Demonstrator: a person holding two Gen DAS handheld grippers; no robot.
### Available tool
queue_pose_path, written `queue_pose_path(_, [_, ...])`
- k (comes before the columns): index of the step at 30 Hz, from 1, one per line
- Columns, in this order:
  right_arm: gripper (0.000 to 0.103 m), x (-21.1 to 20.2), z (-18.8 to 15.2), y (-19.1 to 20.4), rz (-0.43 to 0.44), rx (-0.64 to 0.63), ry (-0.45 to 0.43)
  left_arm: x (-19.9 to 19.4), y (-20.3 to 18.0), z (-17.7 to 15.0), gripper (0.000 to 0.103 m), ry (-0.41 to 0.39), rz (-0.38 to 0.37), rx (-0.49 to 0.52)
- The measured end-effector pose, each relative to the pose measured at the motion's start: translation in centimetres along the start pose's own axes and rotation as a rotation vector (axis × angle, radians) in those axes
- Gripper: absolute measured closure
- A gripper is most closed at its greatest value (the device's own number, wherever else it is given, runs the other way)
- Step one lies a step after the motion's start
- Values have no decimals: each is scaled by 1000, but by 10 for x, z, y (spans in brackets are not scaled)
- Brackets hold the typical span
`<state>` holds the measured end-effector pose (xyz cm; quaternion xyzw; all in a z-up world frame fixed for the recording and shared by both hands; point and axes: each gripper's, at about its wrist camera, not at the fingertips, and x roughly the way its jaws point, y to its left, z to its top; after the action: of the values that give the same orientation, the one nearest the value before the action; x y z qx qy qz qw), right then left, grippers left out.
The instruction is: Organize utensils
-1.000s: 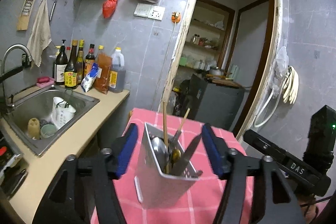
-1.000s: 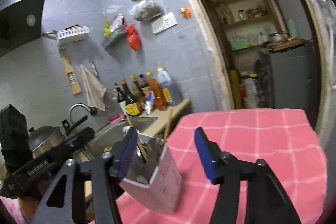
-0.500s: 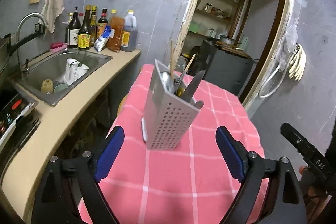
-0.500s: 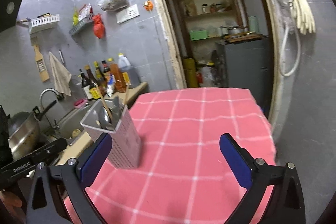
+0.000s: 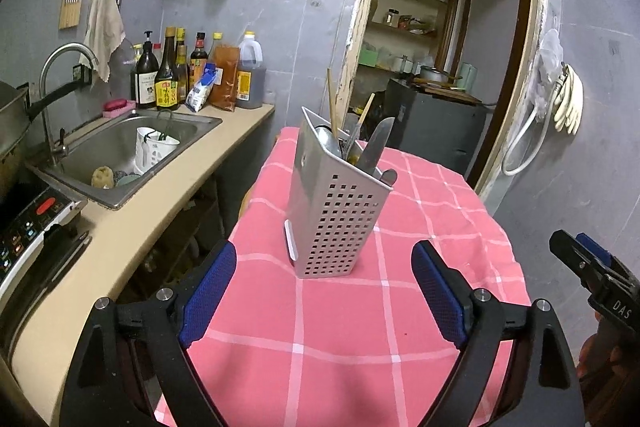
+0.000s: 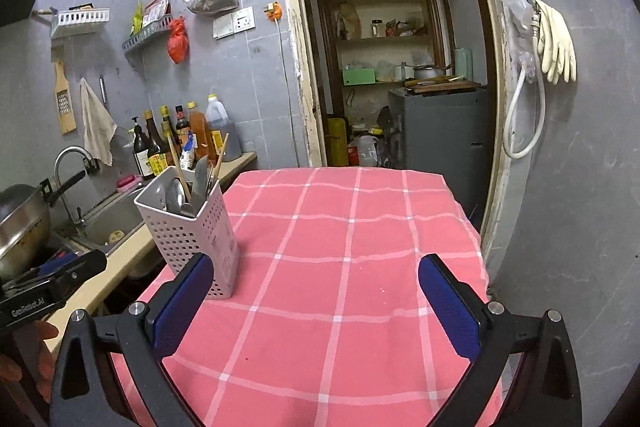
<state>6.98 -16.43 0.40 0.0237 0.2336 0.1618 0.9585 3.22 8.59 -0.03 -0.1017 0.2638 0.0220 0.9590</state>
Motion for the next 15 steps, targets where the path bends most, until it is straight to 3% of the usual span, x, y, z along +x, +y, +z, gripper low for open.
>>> queue_pose_path(15, [0,13,-5,-5,-20,-6,29,8,0,-7,17,-30,-4,33])
